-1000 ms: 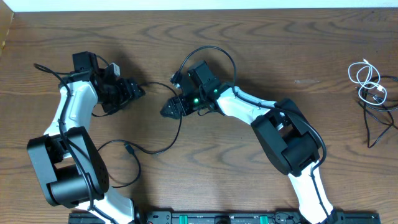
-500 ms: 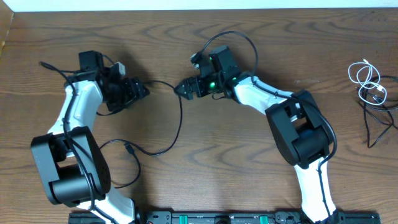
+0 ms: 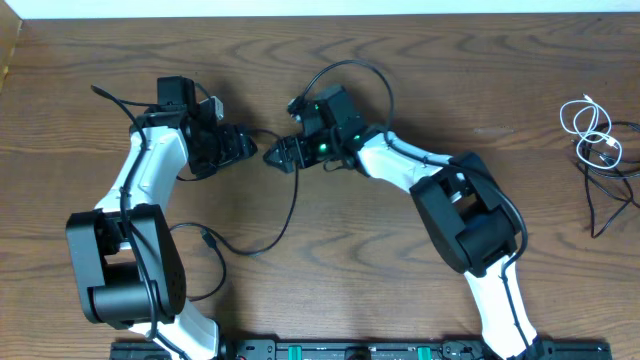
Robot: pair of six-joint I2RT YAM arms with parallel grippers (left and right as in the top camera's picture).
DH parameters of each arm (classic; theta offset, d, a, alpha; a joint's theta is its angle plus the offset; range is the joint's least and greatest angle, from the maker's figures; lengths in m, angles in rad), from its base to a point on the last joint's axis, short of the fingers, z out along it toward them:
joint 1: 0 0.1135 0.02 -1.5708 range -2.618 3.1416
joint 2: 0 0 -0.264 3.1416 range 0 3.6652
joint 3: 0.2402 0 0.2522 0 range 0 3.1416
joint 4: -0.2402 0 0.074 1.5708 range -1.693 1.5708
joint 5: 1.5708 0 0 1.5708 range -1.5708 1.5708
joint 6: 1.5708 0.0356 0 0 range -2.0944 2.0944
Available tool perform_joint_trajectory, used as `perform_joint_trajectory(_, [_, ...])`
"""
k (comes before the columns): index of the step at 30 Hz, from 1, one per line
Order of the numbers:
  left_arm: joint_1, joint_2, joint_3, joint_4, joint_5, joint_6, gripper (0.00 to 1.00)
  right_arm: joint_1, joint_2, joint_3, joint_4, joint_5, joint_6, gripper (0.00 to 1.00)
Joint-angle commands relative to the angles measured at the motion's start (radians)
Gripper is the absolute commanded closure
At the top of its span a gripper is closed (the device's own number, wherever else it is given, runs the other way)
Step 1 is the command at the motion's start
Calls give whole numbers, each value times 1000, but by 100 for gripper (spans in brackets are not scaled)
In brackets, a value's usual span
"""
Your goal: Untangle cables
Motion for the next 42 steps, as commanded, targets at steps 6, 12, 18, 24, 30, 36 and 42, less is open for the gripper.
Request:
perform_joint_trajectory(6, [-1,6,-7,2,-53,-32,20,24,59,-17,-29,-26,-13,49])
perform_joint_trajectory(12, [-1,6,-7,2,-53,-36,20,26,58,-16,-107,83,-39,60])
perform_joint_trajectory(18, [-1,6,-7,2,-54,-48,20,33,24,61,-237,88,-15,56])
perform_joint_trajectory(24, [-1,6,-7,2,-54,-55,19,56,14,215,-510,184,-53,36])
perform_joint_trajectory(30, [-1,6,-7,2,-54,-55,19,84,14,212,-454,134,-80,1])
perform_joint_trajectory(36, [-1,6,-7,3,-54,-55,19,109,14,214,-462,213,-15,50])
perform_joint_trajectory(42, [-1,6,-7,3,-54,-63,18,142,14,236,-558,408,11,39])
